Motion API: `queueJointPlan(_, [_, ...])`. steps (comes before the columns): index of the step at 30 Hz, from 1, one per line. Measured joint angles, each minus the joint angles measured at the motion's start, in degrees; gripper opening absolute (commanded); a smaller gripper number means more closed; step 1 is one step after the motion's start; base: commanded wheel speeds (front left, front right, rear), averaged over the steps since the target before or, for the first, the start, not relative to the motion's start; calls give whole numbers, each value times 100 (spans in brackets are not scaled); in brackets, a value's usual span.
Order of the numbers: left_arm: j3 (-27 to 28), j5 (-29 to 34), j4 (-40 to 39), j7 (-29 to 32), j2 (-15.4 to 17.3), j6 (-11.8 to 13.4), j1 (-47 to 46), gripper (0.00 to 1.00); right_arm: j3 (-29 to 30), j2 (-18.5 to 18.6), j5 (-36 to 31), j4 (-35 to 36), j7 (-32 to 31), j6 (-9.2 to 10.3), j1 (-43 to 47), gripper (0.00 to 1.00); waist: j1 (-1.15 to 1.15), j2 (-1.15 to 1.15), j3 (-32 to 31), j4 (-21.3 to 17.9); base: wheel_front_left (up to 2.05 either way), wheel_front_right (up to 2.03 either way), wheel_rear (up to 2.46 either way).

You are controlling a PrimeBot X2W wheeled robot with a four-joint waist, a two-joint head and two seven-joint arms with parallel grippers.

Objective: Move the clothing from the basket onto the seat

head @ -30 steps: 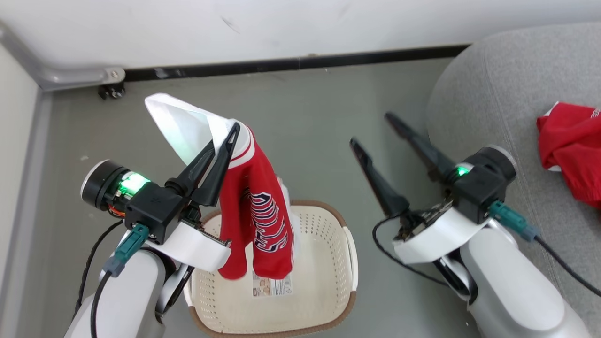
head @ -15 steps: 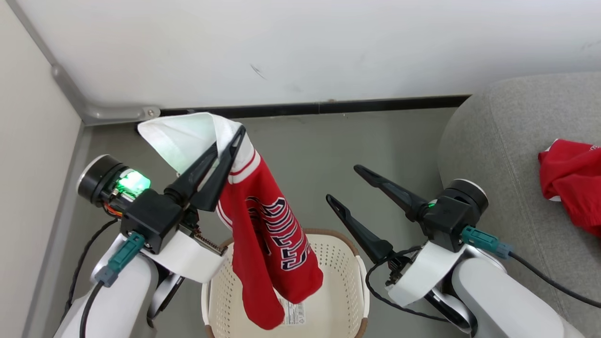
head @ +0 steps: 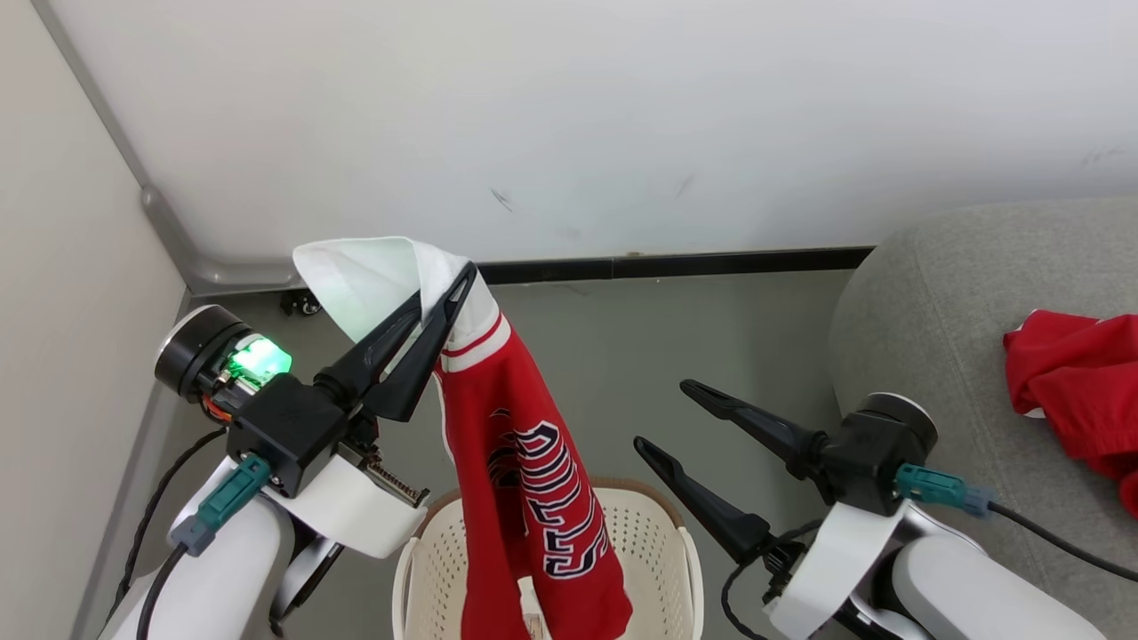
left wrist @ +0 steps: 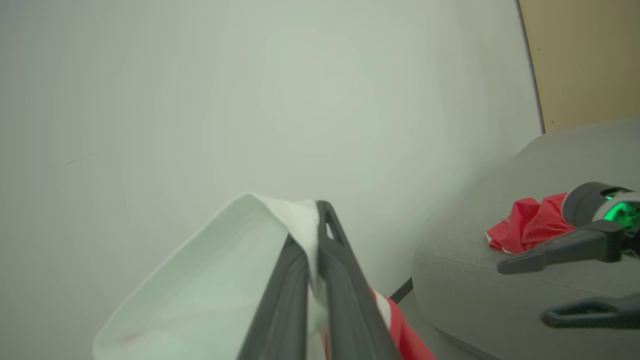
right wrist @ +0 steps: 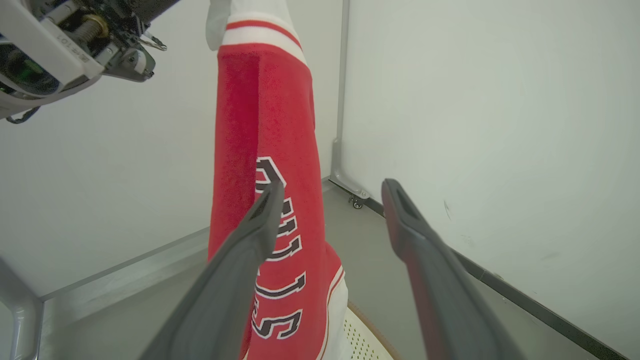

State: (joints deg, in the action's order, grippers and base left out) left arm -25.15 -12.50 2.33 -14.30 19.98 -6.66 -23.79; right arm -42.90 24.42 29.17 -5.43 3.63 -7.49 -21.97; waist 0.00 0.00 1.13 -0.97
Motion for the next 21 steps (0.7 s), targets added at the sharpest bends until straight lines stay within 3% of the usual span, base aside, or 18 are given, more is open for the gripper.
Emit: queueJointPlan(21, [-162, -209, -533, 328, 316, -45, -119, 0, -374, 693, 702, 808, -621, 0, 316, 100, 0, 0, -327, -222, 0, 0, 0])
